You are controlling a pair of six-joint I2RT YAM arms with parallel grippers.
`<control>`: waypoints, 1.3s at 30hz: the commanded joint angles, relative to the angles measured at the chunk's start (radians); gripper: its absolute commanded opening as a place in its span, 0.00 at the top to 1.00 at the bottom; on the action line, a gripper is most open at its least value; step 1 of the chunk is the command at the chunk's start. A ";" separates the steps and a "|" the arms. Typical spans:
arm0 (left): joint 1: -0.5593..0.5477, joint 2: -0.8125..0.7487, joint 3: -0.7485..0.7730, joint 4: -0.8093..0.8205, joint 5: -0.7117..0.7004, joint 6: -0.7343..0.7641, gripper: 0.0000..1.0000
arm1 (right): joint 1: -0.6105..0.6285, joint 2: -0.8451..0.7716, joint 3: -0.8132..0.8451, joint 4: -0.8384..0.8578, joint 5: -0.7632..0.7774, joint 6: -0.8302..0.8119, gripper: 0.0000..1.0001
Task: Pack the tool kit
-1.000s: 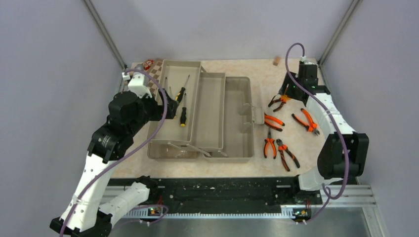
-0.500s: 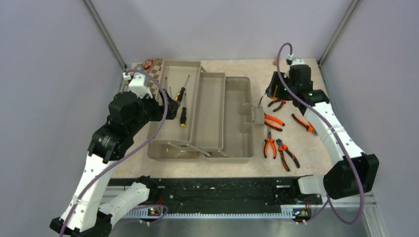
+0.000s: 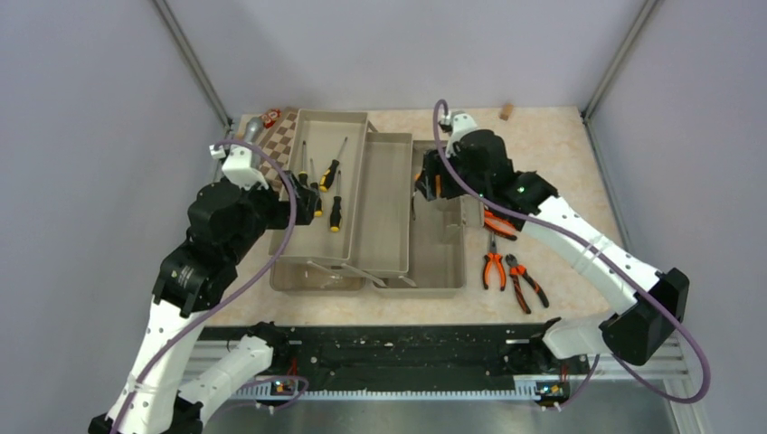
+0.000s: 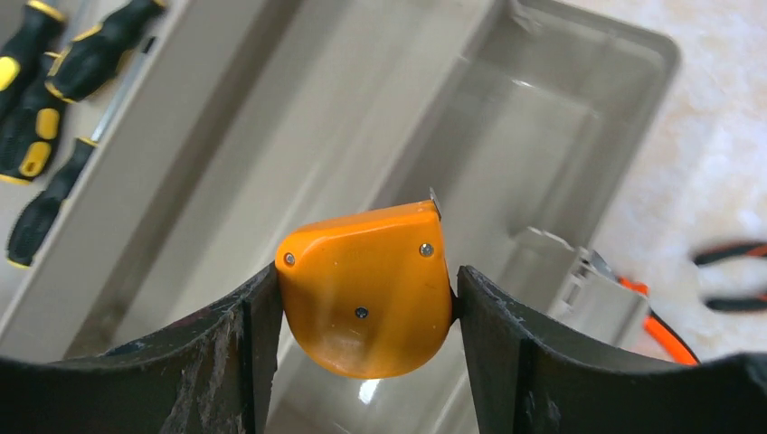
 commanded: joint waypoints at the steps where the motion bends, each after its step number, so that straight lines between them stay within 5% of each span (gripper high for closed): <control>1: 0.003 -0.023 -0.007 0.027 -0.032 -0.009 0.05 | 0.080 0.060 0.064 0.090 0.014 -0.035 0.76; 18: 0.003 -0.118 -0.029 0.009 -0.098 -0.023 0.05 | 0.219 0.240 0.065 0.219 -0.018 -0.085 0.70; 31: 0.004 -0.142 -0.037 0.005 -0.103 -0.021 0.05 | 0.219 0.274 0.010 0.250 0.038 -0.098 0.40; 39: 0.003 -0.129 -0.043 0.028 -0.090 -0.017 0.05 | 0.219 0.237 0.012 0.233 0.054 -0.094 0.32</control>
